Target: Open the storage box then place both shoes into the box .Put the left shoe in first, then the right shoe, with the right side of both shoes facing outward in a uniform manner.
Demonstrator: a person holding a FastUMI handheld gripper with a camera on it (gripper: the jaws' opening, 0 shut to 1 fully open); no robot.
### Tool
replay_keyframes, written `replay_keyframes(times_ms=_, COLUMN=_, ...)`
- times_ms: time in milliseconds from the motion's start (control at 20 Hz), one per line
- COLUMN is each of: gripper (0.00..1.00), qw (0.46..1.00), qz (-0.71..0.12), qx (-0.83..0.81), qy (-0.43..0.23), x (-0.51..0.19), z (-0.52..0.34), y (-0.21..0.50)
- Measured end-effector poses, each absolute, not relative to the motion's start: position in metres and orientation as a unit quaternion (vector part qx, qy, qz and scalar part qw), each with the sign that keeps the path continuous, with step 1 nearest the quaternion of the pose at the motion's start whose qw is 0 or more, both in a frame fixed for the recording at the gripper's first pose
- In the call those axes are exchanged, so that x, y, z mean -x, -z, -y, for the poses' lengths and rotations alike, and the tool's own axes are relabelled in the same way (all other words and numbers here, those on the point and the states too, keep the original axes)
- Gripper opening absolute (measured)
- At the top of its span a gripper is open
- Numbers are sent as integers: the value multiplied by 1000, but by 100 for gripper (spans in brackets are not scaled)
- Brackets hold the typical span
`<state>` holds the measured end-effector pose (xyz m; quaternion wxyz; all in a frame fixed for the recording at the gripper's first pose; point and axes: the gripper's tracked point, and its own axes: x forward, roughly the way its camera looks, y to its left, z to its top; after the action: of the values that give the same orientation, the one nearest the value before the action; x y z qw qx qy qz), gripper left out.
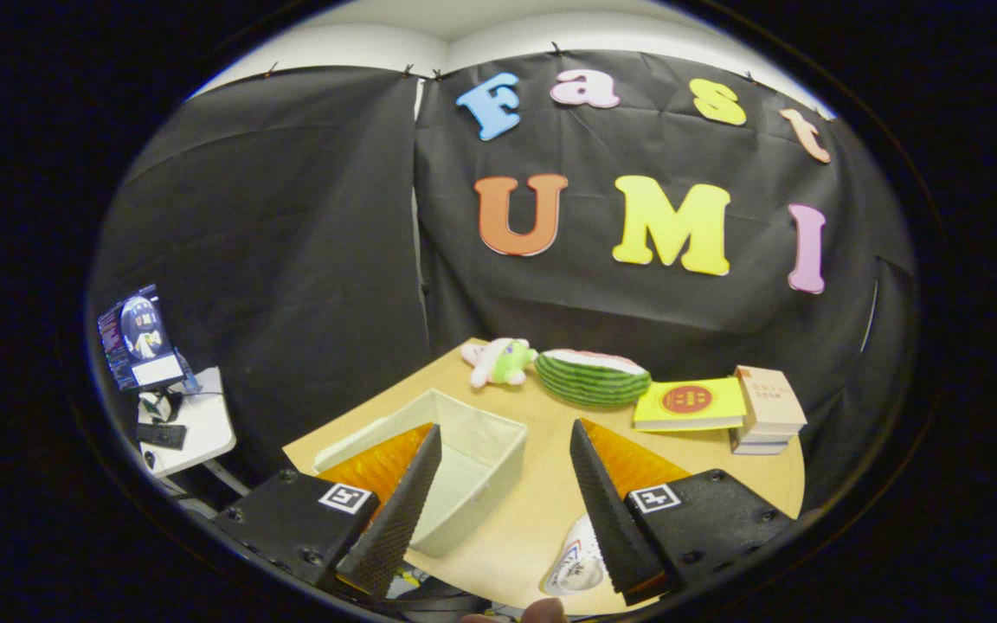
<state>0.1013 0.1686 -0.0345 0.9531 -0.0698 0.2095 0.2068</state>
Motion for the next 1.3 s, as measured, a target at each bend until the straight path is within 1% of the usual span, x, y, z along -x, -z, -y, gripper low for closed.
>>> replay_keyframes(times_ms=200, gripper=93, qw=950, qz=-255, qx=89, qy=-156, x=-98, z=-97, y=70)
replay_keyframes(times_ms=300, gripper=94, qw=943, qz=-293, qx=80, qy=-138, x=-97, z=-73, y=97)
replay_keyframes(times_ms=550, gripper=93, qw=902, qz=-411, qx=43, qy=-123, x=-95, z=-35, y=189)
replay_keyframes(times_ms=750, gripper=94, qw=866, qz=-487, qx=13, qy=-113, x=-83, z=-25, y=247)
replay_keyframes(times_ms=1000, gripper=93, qw=840, qz=-534, qx=9, qy=-98, x=-87, z=-18, y=292)
replay_keyframes(times_ms=1300, gripper=89, qw=815, qz=-573, qx=-22, qy=-80, x=-87, z=-14, y=332)
